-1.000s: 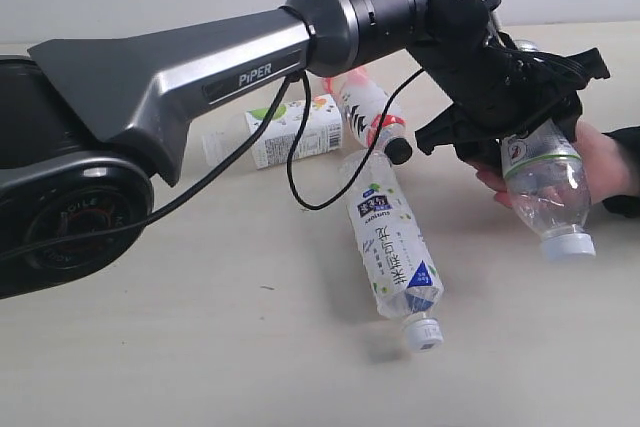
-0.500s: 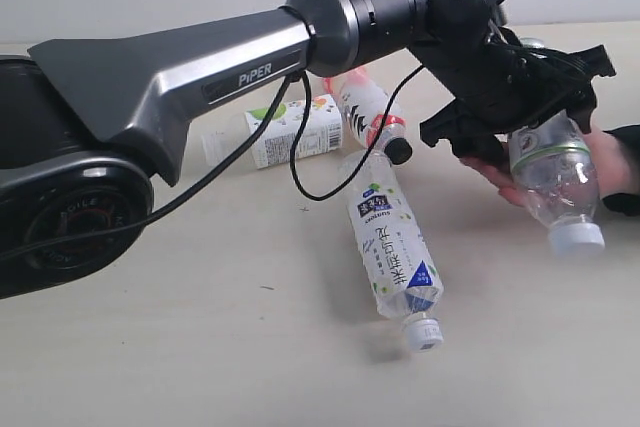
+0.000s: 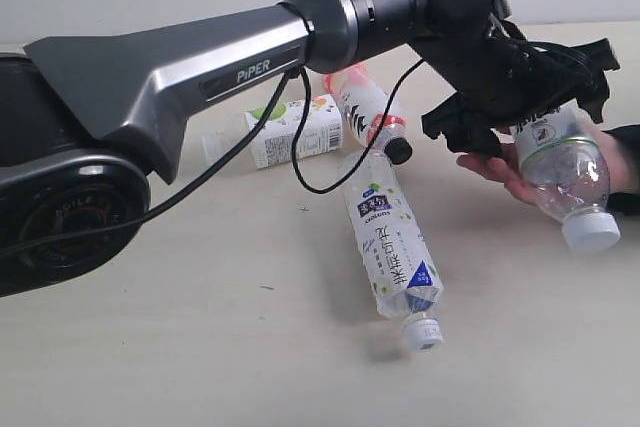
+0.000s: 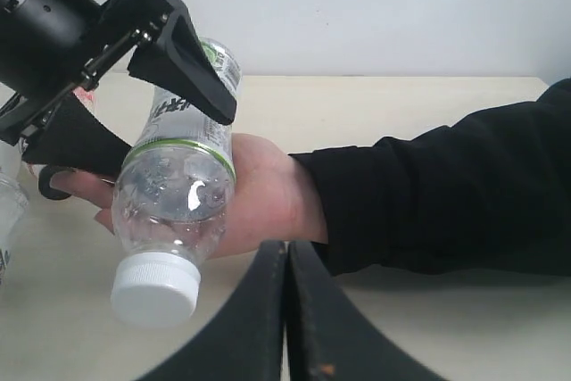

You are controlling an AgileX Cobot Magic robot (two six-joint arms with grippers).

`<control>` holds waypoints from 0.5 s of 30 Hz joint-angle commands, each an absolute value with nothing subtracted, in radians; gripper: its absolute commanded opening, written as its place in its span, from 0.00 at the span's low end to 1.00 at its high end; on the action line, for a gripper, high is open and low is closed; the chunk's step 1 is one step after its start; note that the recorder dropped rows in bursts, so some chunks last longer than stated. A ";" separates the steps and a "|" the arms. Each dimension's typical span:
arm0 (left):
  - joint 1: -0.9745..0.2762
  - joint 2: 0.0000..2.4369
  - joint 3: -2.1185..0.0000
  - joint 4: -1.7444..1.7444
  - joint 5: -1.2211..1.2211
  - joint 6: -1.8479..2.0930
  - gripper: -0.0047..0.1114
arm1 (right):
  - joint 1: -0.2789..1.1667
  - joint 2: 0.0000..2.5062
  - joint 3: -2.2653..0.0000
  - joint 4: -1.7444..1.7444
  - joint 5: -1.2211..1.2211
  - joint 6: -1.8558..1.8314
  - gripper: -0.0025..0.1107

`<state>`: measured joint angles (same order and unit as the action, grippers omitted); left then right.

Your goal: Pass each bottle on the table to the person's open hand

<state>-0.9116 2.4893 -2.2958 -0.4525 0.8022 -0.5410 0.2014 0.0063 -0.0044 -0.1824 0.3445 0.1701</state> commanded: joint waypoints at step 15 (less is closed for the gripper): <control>-0.900 2.265 -2.303 -0.338 1.059 -0.449 0.82 | 0.197 0.000 0.000 -0.187 0.332 0.169 0.02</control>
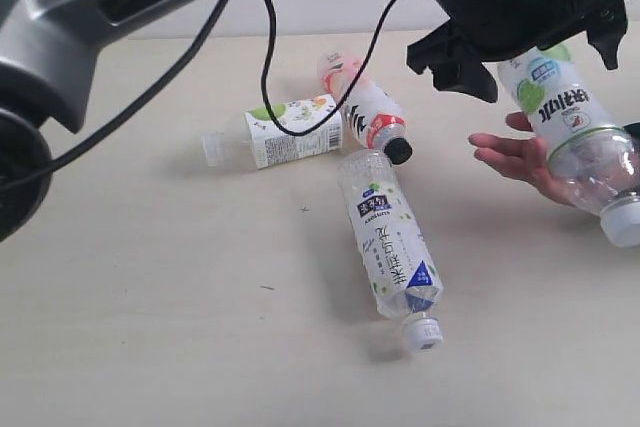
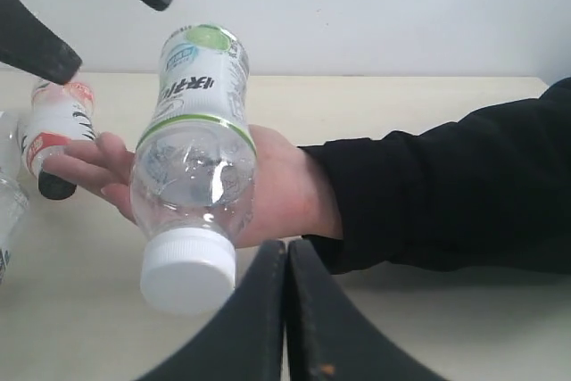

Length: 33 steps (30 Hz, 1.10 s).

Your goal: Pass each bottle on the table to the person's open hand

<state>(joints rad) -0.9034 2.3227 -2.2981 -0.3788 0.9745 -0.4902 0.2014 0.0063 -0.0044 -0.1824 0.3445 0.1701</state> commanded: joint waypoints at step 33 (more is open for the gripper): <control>-0.947 2.024 -2.213 -0.240 1.221 -0.152 0.05 | 0.197 0.000 0.000 -0.187 0.332 0.169 0.02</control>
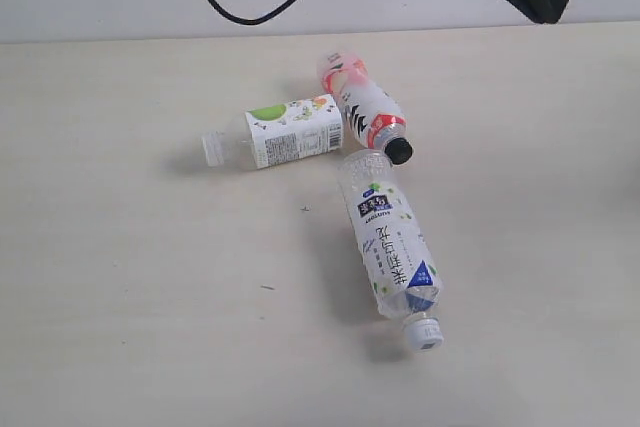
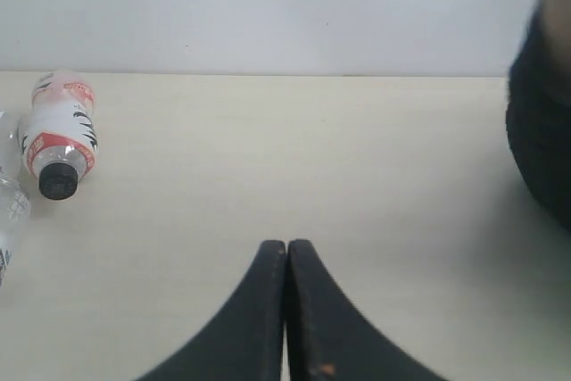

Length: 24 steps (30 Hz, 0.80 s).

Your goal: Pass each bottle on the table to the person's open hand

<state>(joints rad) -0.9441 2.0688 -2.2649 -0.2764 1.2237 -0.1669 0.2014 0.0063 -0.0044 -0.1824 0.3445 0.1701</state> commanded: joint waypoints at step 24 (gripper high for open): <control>-0.901 1.446 -1.211 -0.030 0.611 -0.113 0.05 | 0.197 0.000 0.000 -0.187 0.332 0.169 0.02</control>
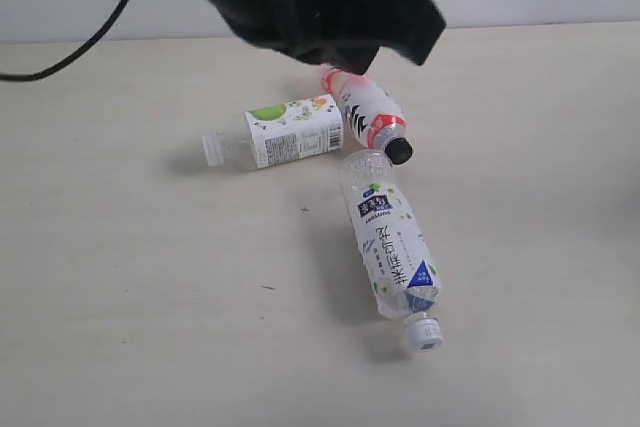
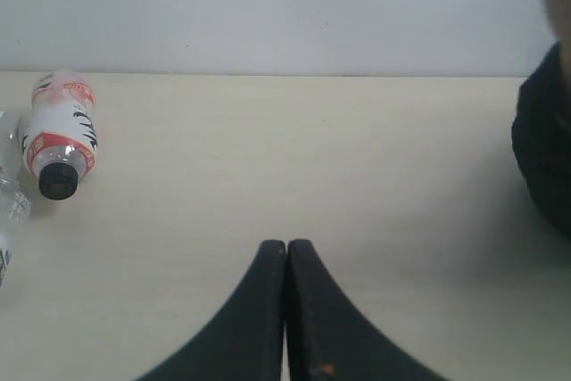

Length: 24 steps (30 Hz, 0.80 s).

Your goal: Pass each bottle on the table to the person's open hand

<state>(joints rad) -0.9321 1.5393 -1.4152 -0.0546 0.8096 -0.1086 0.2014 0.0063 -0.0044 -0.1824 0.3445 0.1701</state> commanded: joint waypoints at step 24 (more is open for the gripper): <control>-0.579 0.809 -0.436 0.025 0.053 -0.059 0.05 | 0.197 0.000 0.000 -0.187 0.332 0.169 0.02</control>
